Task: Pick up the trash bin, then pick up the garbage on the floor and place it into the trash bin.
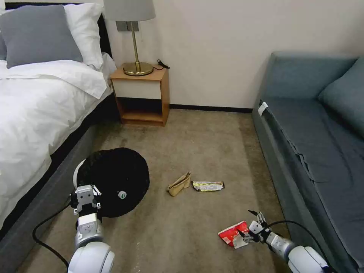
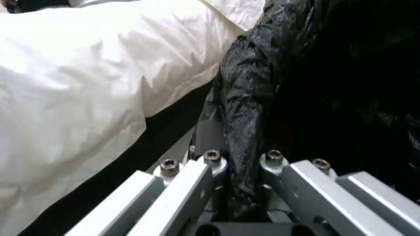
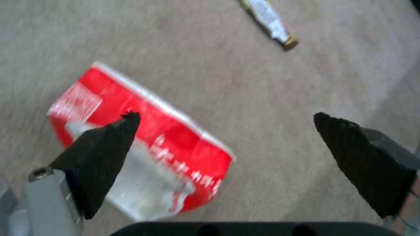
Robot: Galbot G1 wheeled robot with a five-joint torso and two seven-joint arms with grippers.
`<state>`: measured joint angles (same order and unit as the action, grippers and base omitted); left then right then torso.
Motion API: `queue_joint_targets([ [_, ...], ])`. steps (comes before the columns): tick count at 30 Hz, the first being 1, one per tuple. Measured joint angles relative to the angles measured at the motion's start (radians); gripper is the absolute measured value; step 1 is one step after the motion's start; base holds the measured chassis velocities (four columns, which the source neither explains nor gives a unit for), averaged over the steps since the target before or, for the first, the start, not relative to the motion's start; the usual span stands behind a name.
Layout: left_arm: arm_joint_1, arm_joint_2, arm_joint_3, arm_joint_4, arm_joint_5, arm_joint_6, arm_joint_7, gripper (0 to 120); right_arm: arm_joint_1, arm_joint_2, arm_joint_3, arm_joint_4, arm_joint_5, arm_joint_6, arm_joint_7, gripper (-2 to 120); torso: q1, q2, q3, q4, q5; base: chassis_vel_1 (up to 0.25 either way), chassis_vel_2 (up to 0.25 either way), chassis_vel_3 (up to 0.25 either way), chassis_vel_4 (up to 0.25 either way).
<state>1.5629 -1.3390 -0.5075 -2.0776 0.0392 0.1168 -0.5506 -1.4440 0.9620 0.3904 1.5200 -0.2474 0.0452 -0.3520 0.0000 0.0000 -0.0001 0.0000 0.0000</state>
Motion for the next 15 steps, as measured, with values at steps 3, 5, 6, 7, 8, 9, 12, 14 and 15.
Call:
queue_joint_targets([
  [3, 0.004, 0.000, 0.002, 0.001, 0.001, -0.006, 0.001, 2, -0.014, 0.005, 0.004, -0.007, -0.034, 0.010, -0.016, 100, 0.000, 0.000, 0.000, -0.0001, 0.0000, 0.000, 0.000, 0.000, 0.000],
  [5, 0.006, 0.000, 0.002, 0.001, 0.001, -0.008, 0.001, 2, -0.016, 0.007, 0.005, -0.010, -0.042, 0.014, -0.018, 100, 0.000, 0.000, 0.000, -0.0001, -0.0001, 0.000, 0.000, 0.000, 0.000],
  [6, 0.006, 0.000, 0.002, 0.002, 0.002, -0.008, 0.001, 2, -0.016, 0.008, 0.005, -0.012, -0.045, 0.015, -0.019, 100, 0.000, 0.000, 0.000, -0.0001, -0.0001, 0.000, 0.000, 0.000, 0.000],
  [7, 0.009, 0.000, 0.002, 0.002, 0.002, -0.011, 0.001, 2, -0.016, 0.011, 0.005, -0.020, -0.056, 0.021, -0.021, 100, 0.000, 0.000, 0.000, -0.0001, 0.0000, 0.000, 0.000, 0.000, 0.000],
  [8, 0.009, 0.000, 0.002, 0.002, 0.002, -0.011, 0.001, 2, -0.016, 0.011, 0.005, -0.020, -0.056, 0.021, -0.021, 100, 0.000, 0.000, 0.000, -0.0001, 0.0000, 0.000, 0.000, 0.000, 0.000],
  [9, 0.010, -0.001, 0.003, 0.003, 0.003, -0.012, 0.001, 2, -0.015, 0.013, 0.005, -0.026, -0.061, 0.025, -0.021, 100, 0.000, 0.000, 0.000, 0.0000, 0.0000, 0.000, 0.000, 0.000, 0.000],
  [12, 0.010, -0.001, 0.012, 0.003, 0.004, -0.010, 0.002, 2, 0.000, 0.022, -0.002, -0.052, -0.074, 0.029, -0.021, 100, 0.000, 0.000, 0.000, 0.0000, -0.0001, 0.000, 0.000, 0.000, 0.000],
  [14, -0.004, -0.001, 0.036, -0.005, 0.013, 0.009, 0.003, 2, 0.027, 0.034, -0.009, -0.082, -0.088, 0.025, -0.021, 100, 0.000, 0.000, 0.000, 0.0001, 0.0000, 0.000, 0.000, 0.000, 0.000],
  [15, -0.004, -0.001, 0.036, -0.005, 0.013, 0.009, 0.003, 2, 0.027, 0.034, -0.009, -0.082, -0.088, 0.025, -0.021, 100, 0.000, 0.000, 0.000, 0.0001, 0.0000, 0.000, 0.000, 0.000, 0.000],
])
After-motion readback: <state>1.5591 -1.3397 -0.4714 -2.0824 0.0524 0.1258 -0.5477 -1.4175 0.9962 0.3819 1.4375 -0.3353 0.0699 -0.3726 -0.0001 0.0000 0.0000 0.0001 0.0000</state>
